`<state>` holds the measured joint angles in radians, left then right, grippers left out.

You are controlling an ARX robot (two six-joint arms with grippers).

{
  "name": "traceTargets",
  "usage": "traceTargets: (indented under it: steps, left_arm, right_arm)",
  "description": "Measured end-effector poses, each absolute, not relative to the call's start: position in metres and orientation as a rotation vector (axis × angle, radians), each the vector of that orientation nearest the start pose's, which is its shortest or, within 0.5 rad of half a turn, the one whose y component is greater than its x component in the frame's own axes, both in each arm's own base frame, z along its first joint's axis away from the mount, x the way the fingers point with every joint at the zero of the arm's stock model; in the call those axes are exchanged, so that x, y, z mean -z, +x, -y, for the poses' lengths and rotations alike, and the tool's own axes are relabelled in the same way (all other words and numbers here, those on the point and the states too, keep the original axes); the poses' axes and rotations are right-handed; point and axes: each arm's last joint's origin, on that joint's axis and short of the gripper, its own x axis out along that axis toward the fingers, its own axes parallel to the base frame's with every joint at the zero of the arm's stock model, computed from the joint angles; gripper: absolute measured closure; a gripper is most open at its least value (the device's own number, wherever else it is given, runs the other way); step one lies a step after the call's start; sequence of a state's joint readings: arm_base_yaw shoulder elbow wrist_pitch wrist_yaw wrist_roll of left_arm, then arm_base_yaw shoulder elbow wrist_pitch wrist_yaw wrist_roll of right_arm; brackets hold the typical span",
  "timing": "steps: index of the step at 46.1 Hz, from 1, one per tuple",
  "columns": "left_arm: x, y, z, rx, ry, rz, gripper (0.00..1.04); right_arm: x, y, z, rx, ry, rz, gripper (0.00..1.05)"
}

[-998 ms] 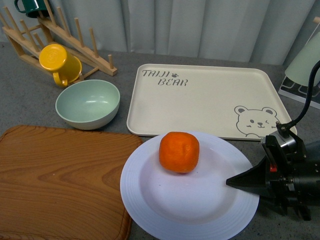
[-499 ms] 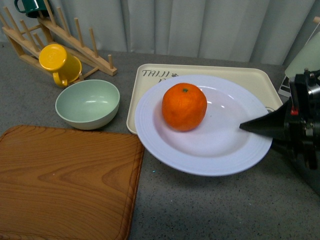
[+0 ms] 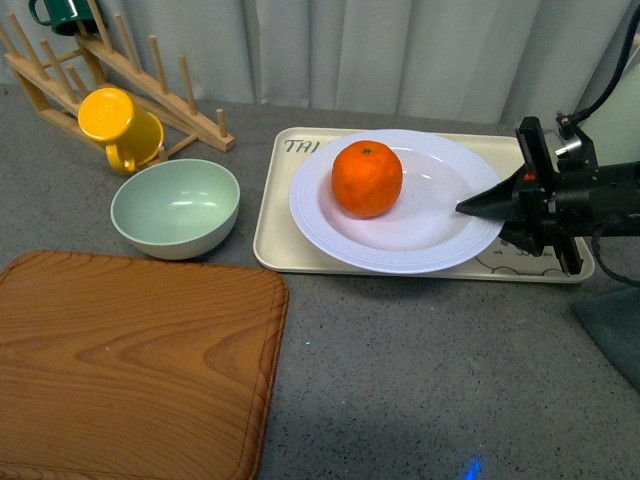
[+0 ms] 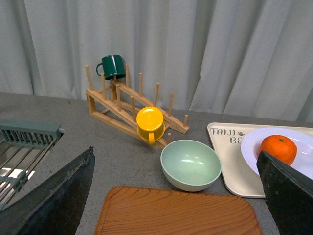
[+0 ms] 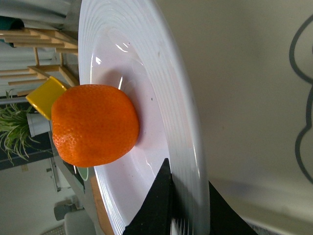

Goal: Place orange and plate with both arms

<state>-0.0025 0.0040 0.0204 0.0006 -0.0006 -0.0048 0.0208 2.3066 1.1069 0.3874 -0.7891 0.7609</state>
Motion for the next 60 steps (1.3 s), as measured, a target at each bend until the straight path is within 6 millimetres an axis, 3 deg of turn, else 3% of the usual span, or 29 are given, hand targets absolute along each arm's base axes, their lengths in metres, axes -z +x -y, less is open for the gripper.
traceTargets:
  steps: [10,18,28,34,38,41,44,48,60]
  left_arm:
    - [-0.17,0.097,0.0,0.002,-0.005,0.017,0.06]
    - [-0.17,0.097,0.0,0.002,-0.005,0.017,0.06]
    - [-0.17,0.097,0.0,0.002,-0.005,0.017,0.06]
    - [-0.17,0.097,0.0,0.002,-0.005,0.017,0.06]
    - [-0.17,0.097,0.0,0.002,-0.005,0.017,0.06]
    - [-0.17,0.097,0.0,0.002,-0.005,0.017,0.06]
    - [-0.17,0.097,0.0,0.002,-0.005,0.017,0.06]
    - [-0.17,0.097,0.0,0.002,-0.005,0.017,0.06]
    - [-0.17,0.097,0.0,0.002,-0.005,0.017,0.06]
  right_arm:
    - [-0.011,0.419,-0.035,-0.398,0.986,-1.074,1.01]
    - [-0.008,0.42,-0.037,-0.401,0.987,-1.098,1.01]
    - [-0.01,0.419,-0.028,-0.407,0.983,-1.091,0.58]
    - [-0.025,0.42,-0.018,-0.384,0.932,-1.054,0.35]
    - [-0.045,0.42,-0.013,-0.3,0.69,-0.957,0.16]
    - [-0.055,0.417,-0.013,-0.293,0.56,-0.886,0.08]
    - [-0.072,0.413,-0.014,-0.294,0.339,-0.789,0.1]
    - [-0.087,0.399,-0.015,-0.32,0.197,-0.749,0.09]
    - [-0.123,0.331,0.005,-0.262,0.269,-0.752,0.09]
